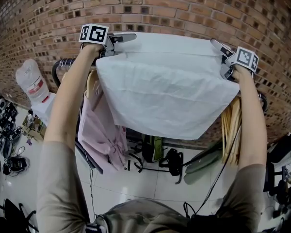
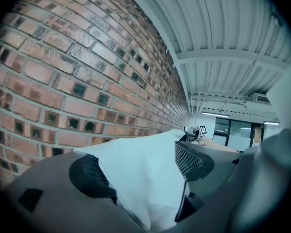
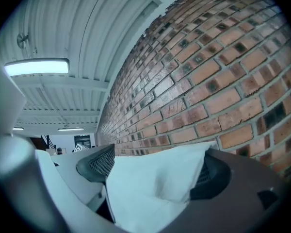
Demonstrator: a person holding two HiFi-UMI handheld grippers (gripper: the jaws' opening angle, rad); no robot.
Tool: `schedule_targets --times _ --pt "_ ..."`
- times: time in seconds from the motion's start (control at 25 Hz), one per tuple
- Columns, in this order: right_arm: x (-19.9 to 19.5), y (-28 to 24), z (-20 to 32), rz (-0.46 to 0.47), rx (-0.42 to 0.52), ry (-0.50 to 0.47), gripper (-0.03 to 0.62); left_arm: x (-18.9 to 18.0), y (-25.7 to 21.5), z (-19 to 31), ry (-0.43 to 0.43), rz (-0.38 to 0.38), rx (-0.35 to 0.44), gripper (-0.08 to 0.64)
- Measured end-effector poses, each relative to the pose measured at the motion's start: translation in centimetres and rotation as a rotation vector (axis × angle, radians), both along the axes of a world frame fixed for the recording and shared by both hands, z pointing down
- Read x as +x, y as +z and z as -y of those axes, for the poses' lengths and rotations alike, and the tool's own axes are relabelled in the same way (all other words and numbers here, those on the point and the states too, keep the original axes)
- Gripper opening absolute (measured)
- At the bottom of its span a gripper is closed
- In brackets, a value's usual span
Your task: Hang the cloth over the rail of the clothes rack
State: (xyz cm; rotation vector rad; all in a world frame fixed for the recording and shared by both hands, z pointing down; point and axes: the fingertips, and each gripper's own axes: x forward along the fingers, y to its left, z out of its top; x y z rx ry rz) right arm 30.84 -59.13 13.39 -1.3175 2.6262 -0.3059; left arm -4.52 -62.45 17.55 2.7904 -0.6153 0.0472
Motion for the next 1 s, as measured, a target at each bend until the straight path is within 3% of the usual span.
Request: schedule_targets --times 0.12,0.32,0.52,0.68,0.88,1.0 --pt "0.2 0.3 0.2 0.004 -0.011 0.019 0.466 0.1 1.0 -0.1 0.012 0.033 -0.047 0.390" --pt "0.9 0.2 0.2 0.017 -0.007 0.040 0.466 0.3 1.9 -0.1 -0.004 0.105 -0.022 0.388" --pt "1.4 -1.5 -0.2 0.004 0.088 0.071 0.465 0.0 2.4 0.2 -0.024 0.130 -0.029 0.388" --pt "2.4 -2.6 -0.4 0.036 0.130 0.112 0.465 -0.4 3.4 0.3 -0.044 0.195 -0.028 0.388" --pt "5.2 -4.4 -0.9 0.104 0.220 0.225 0.465 -0.3 3.6 0.1 -0.031 0.208 -0.034 0.388" --pt "5.1 -4.1 -0.9 0.082 0.207 0.215 0.465 0.2 3.6 -0.4 0.001 0.212 -0.029 0.388"
